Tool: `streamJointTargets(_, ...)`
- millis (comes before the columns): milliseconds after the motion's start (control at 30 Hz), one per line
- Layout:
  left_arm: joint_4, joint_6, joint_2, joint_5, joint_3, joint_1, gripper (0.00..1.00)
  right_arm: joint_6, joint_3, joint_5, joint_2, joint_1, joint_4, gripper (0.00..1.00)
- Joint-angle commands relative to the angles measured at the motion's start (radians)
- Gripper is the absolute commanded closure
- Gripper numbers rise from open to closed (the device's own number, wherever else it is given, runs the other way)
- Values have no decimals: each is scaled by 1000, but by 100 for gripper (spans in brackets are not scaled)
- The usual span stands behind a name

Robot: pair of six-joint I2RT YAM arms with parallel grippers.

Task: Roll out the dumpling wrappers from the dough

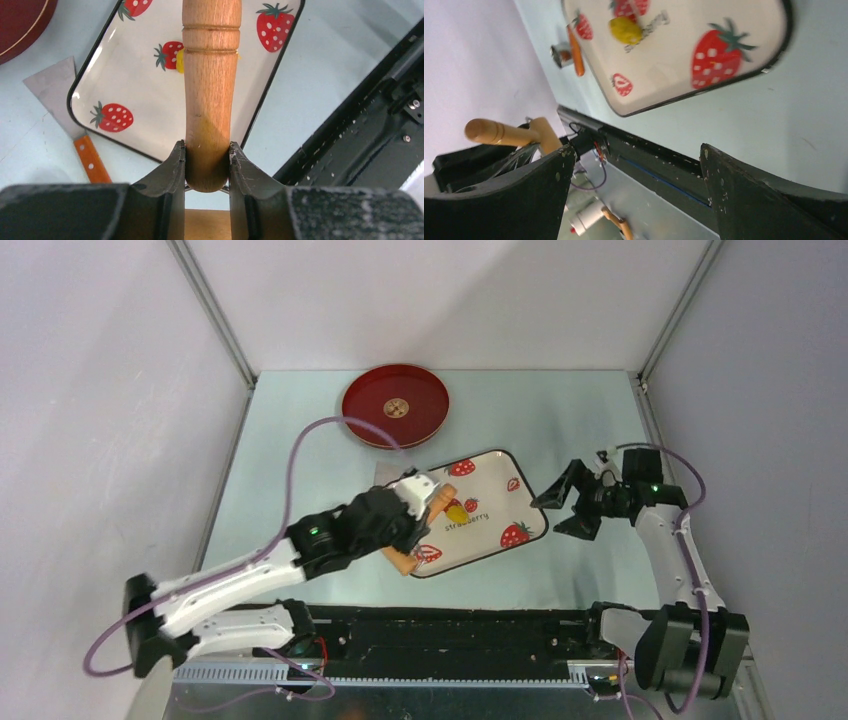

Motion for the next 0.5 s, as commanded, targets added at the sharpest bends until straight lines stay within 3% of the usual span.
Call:
streamJointTargets(0,43,48,-230,34,-117,0,100,-40,133,-74,10,119,-53,1)
streamJointTargets(167,0,68,-333,115,-181,0,100,-60,218,-144,21,254,-60,1)
streamJointTargets(333,-35,88,-263,156,-163,0,100,-10,261,-211,63,379,-6,9)
streamJointTargets(467,-51,122,-190,171,-138,-1,100,3,368,-180,152,545,-14,15)
